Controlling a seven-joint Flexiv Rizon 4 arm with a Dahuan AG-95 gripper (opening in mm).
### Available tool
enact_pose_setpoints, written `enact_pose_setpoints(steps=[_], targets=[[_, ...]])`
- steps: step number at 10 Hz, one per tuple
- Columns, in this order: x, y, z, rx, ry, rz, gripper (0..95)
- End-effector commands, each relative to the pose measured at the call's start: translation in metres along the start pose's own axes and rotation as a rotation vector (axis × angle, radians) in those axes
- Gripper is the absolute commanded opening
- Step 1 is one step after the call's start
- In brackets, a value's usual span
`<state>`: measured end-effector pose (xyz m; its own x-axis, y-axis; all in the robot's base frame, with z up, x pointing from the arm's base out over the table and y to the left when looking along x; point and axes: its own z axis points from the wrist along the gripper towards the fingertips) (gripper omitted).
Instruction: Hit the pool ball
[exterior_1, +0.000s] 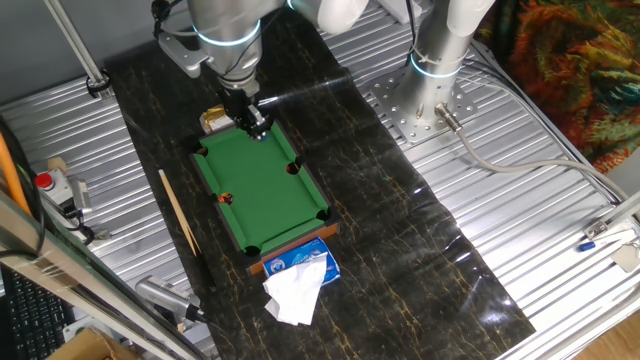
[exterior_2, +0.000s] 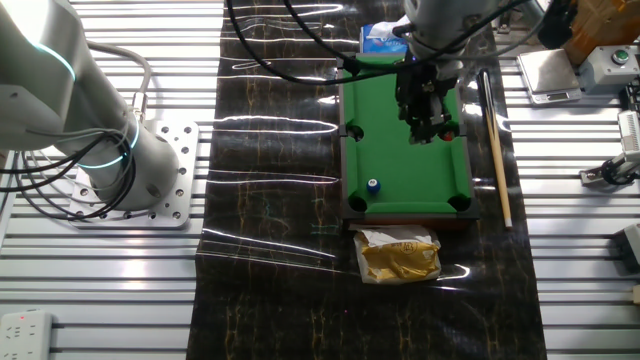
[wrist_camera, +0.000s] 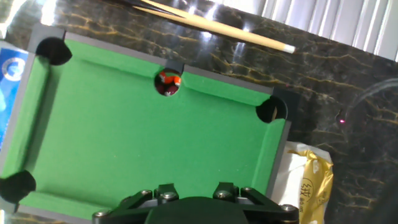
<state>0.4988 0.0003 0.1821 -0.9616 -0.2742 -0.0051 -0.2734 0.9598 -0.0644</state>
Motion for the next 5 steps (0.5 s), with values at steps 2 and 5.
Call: enact_pose_setpoints(steps=[2, 5], targets=[[0.0001, 0.001, -0.0004, 0.0, 0.0, 0.008, 38.0], [0.0, 0.001, -0.0004, 0.011, 0.0, 0.013, 38.0]])
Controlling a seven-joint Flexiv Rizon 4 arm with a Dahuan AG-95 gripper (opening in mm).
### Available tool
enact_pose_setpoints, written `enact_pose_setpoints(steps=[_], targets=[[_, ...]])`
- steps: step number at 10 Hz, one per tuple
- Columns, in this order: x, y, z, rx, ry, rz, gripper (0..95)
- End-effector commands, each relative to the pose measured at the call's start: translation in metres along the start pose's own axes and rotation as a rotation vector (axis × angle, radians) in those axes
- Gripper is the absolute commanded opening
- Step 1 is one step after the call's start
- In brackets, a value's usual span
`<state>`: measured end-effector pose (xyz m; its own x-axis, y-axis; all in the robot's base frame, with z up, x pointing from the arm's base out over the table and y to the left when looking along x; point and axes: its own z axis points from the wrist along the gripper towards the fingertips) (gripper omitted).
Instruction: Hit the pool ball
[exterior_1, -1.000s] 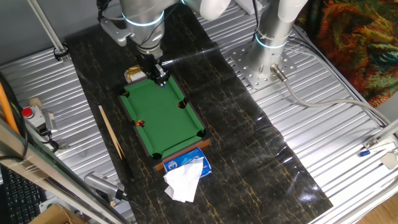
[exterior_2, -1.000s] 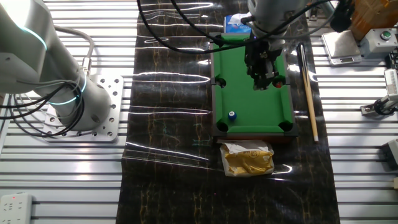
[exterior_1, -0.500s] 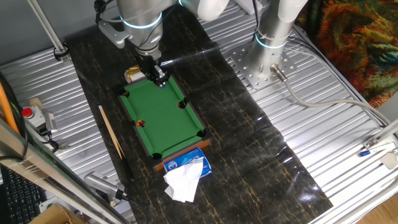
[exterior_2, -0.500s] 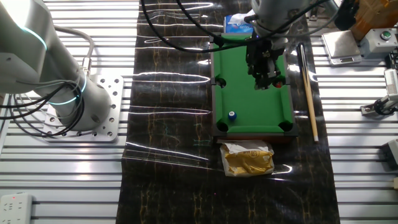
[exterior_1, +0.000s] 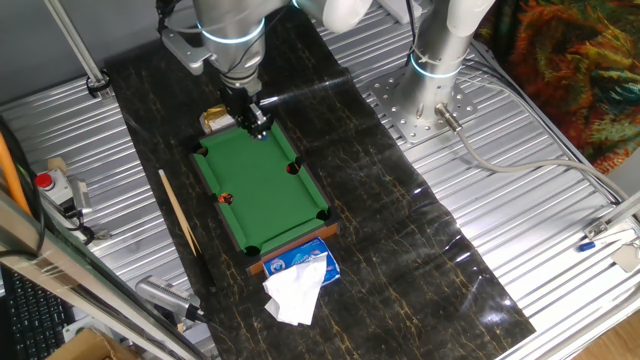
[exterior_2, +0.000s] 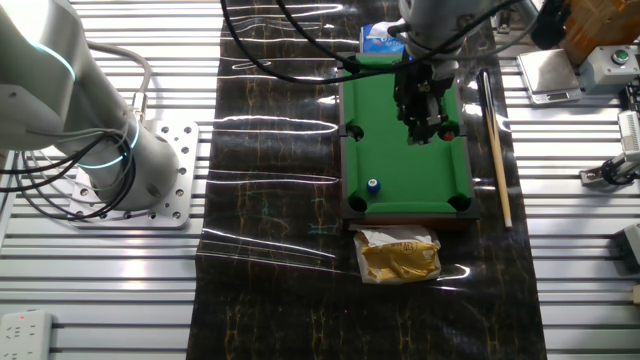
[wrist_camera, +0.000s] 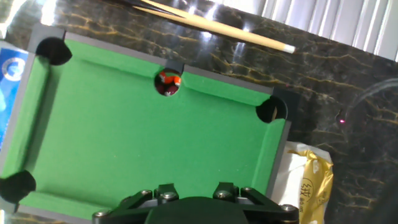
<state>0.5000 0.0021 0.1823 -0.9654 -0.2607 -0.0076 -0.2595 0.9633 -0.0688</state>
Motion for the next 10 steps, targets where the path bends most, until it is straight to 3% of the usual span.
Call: enact_pose_setpoints(steps=[1, 4, 5, 8, 10], targets=[[0.002, 0.0, 0.0, 0.008, -0.001, 0.0, 38.0], [0.002, 0.0, 0.0, 0.009, 0.004, 0.013, 38.0], [-0.004, -0.002, -0.002, 0.011, 0.002, 0.022, 38.0], [-0.072, -0.018, -0.026, 0.009, 0.002, -0.024, 38.0], [-0.127, -0.02, -0.045, 0.013, 0.007, -0.219, 38.0]])
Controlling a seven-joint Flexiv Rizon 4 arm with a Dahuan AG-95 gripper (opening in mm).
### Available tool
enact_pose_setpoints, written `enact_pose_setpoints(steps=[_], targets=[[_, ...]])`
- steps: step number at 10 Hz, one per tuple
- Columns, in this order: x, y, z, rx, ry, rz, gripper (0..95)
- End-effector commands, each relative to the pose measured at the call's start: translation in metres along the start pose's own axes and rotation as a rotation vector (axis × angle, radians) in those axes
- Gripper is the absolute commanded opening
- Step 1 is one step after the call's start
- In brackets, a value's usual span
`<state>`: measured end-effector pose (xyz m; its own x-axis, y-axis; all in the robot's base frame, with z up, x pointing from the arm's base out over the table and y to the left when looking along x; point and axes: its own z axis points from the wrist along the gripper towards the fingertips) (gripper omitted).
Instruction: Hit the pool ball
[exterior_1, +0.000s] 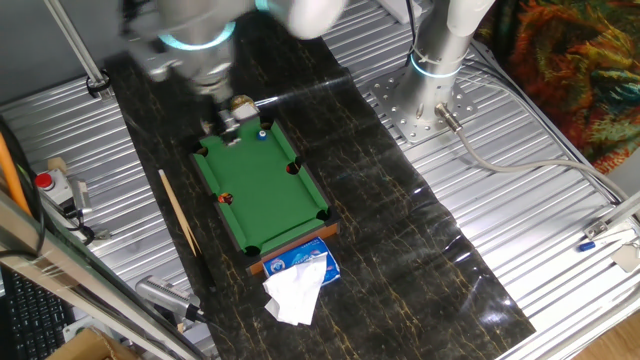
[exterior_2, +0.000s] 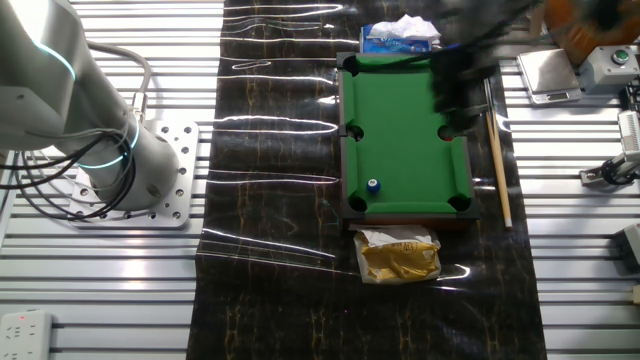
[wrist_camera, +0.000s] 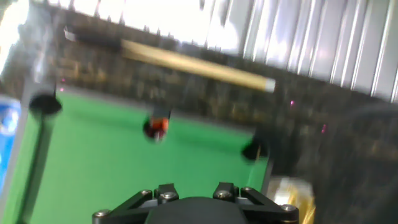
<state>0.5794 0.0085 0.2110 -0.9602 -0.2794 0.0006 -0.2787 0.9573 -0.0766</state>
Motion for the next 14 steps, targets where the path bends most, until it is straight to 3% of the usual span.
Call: enact_pose_setpoints(steps=[1, 2, 4, 7, 9, 10, 11, 12, 14], targets=[[-0.064, -0.005, -0.02, 0.014, 0.004, -0.269, 38.0], [-0.07, -0.003, -0.017, 0.016, 0.003, -0.315, 38.0], [-0.078, 0.012, 0.0, 0.011, -0.009, -0.484, 38.0], [-0.093, 0.051, 0.041, 0.016, -0.066, -0.708, 38.0], [-0.103, 0.053, 0.049, 0.03, -0.092, -0.796, 38.0], [-0.124, 0.056, 0.058, 0.029, -0.116, -0.908, 38.0], [-0.152, 0.062, 0.063, 0.041, -0.114, -1.023, 38.0], [-0.166, 0.066, 0.064, 0.043, -0.115, -1.078, 38.0], [-0.177, 0.069, 0.071, 0.044, -0.114, -1.134, 38.0]])
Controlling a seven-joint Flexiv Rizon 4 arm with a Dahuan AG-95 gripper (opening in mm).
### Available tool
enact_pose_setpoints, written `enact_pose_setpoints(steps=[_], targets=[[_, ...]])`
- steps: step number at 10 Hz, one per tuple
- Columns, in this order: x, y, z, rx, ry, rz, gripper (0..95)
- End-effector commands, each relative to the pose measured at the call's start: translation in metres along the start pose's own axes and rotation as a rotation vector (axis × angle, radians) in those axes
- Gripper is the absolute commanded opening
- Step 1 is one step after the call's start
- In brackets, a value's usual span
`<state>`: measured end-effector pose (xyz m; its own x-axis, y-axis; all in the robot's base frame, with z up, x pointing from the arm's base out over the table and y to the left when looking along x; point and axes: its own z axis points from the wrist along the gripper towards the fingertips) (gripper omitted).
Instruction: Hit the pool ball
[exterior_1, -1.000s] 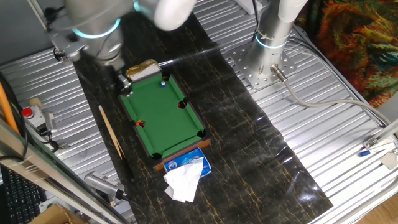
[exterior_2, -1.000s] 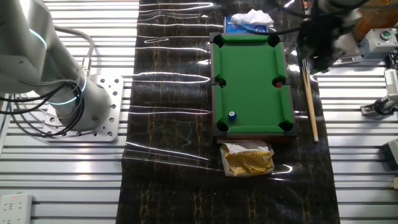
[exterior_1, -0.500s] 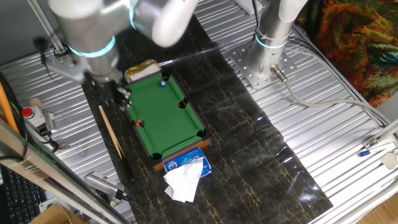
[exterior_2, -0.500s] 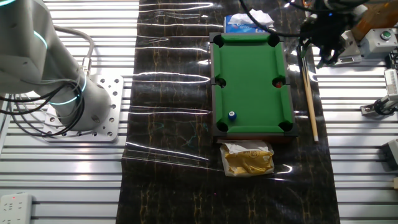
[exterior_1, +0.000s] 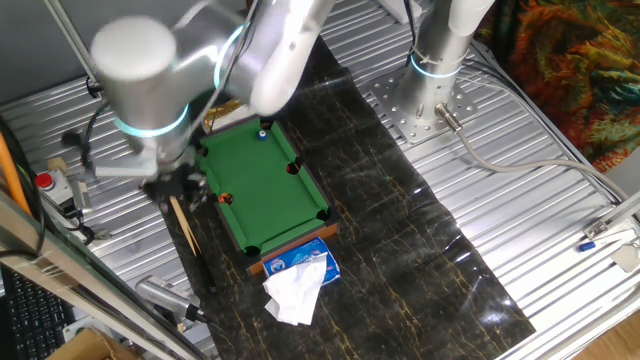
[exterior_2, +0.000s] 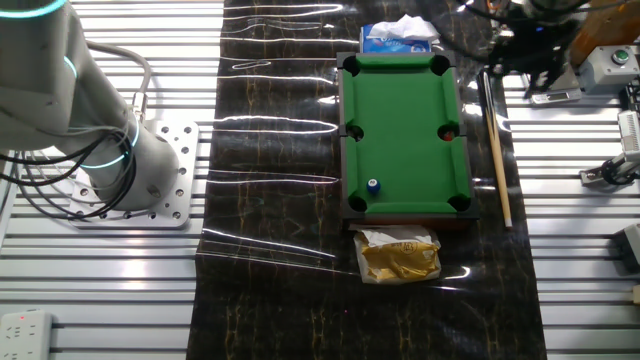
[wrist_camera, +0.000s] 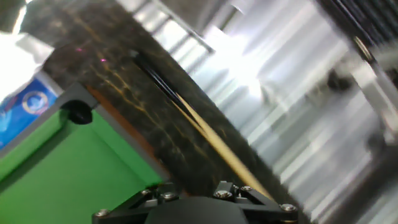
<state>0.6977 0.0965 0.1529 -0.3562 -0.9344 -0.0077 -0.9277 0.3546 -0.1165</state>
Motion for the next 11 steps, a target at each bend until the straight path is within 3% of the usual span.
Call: enact_pose_setpoints(steps=[1, 3, 5, 8, 9, 11], targets=[[-0.034, -0.023, 0.028, 0.007, -0.022, -0.232, 38.0], [-0.034, -0.023, 0.052, 0.003, -0.041, -0.287, 38.0], [-0.034, -0.022, 0.058, -0.007, -0.024, -0.355, 38.0], [-0.033, -0.021, 0.068, -0.038, -0.021, -0.366, 38.0], [-0.031, -0.017, 0.083, -0.077, -0.015, -0.371, 38.0], [-0.033, -0.01, 0.1, -0.108, -0.011, -0.362, 38.0]])
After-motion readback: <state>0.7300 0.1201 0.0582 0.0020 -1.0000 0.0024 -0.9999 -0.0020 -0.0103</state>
